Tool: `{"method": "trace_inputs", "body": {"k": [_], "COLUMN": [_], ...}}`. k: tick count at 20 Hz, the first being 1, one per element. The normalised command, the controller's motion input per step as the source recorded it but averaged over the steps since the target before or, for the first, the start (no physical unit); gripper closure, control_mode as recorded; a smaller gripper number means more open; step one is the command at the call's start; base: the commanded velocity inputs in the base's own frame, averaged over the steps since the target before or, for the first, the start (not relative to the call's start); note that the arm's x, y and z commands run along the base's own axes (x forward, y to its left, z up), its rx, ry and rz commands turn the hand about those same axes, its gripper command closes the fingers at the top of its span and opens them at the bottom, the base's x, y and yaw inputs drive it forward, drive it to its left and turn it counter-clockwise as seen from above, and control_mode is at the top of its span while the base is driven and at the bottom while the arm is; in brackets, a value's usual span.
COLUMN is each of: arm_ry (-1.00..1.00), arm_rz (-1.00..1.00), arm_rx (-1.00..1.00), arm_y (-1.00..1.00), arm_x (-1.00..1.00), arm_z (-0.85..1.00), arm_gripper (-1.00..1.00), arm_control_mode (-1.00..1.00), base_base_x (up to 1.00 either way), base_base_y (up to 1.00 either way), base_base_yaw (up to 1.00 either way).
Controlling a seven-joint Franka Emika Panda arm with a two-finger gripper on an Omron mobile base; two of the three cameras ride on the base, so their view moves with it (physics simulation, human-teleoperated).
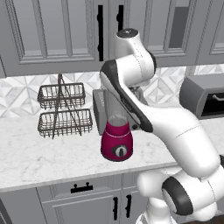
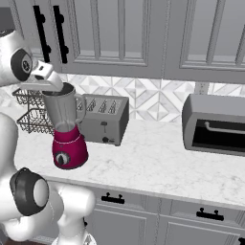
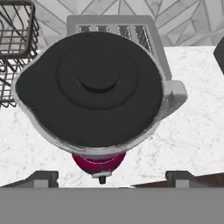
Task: Close the lid blender by securely placing the lid on top.
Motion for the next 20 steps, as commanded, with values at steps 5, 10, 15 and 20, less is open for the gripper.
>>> {"method": "trace_inputs", "body": {"k": [5, 10, 15, 20], "arm_ry": [-0.08, -0.24, -0.16, -0.16], "arm_rz": [0.00, 0.08, 0.12, 0.11], "arm_rx": [0.00, 0.03, 0.08, 0.16], "arm_y": [-0.07, -0.17, -0.51, -0.55], "arm_x": [-1.00, -0.75, -0.36, -0.28], "arm_z": [0.00, -0.08, -0.24, -0.14], "arm_gripper": [-1.00, -1.00, -1.00, -1.00], "arm_control_mode": [-1.00, -1.00, -1.00, -1.00], "base_base_x": [0.00, 0.00, 0.00, 0.00], "base_base_y": [0.00, 0.00, 0.00, 0.00], "base_base_yaw": [0.00, 0.00, 0.00, 0.00]}}
